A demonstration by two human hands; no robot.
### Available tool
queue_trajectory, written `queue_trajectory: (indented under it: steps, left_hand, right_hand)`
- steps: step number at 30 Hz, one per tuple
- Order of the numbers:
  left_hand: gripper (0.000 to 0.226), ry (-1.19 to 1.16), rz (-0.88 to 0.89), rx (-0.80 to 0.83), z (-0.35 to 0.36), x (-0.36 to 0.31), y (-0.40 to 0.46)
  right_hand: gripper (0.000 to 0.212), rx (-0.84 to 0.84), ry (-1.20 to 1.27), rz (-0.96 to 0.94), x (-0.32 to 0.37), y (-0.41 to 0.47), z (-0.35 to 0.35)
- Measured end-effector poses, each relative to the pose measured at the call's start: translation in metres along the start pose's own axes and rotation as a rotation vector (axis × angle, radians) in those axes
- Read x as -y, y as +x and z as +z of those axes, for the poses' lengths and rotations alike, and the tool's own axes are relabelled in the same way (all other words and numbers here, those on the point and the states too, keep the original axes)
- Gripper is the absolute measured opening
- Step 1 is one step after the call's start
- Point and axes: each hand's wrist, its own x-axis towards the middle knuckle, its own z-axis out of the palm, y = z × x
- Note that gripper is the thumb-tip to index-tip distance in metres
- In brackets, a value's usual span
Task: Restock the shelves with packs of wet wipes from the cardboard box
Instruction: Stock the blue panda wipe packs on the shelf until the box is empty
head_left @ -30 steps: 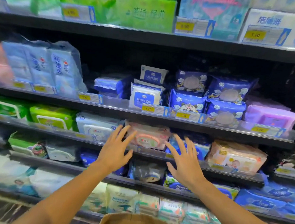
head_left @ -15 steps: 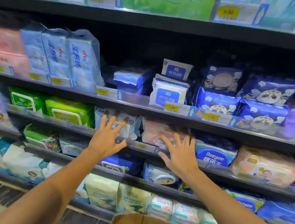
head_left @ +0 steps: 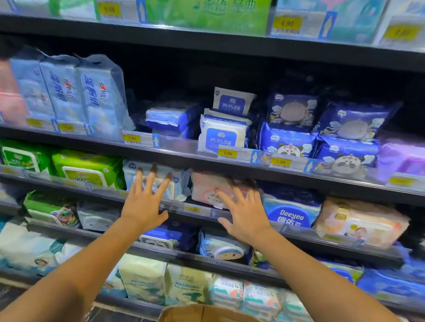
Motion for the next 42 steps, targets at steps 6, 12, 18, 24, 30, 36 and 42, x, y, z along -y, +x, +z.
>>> queue_trajectory:
  steps: [6, 12, 18, 24, 30, 36, 42]
  left_hand:
    - [0.076, -0.117, 0.276, -0.199, -0.010, -0.044, -0.010]
    - [0.067, -0.189, 0.349, -0.041, -0.016, -0.127, -0.004]
    - [0.066, -0.169, 0.252, -0.010, -0.013, -0.144, -0.002]
    - [0.066, -0.205, 0.340, -0.013, -0.036, -0.154, -0.011]
    - [0.050, -0.373, 0.745, -0.469, -0.085, -0.213, -0.022]
    - [0.066, -0.286, 0.714, -0.460, -0.145, -0.337, -0.016]
    - [0.075, -0.114, 0.554, -0.318, -0.156, -0.375, -0.006]
  right_hand:
    - [0.065, -0.046, 0.048, 0.168, -0.059, -0.053, 0.010]
    - [0.066, 0.084, 0.039, 0.199, -0.097, -0.086, 0.019]
    - [0.073, 0.149, 0.028, 0.186, -0.101, -0.078, 0.010]
    - [0.072, 0.155, 0.186, 0.107, -0.110, -0.094, -0.007]
    - [0.049, -0.512, 0.312, 0.077, -0.176, -0.153, -0.054]
    - [0.055, -0.557, 0.136, 0.469, -0.258, -0.174, -0.085]
    - [0.064, -0.443, 0.069, 0.453, -0.284, -0.179, -0.074]
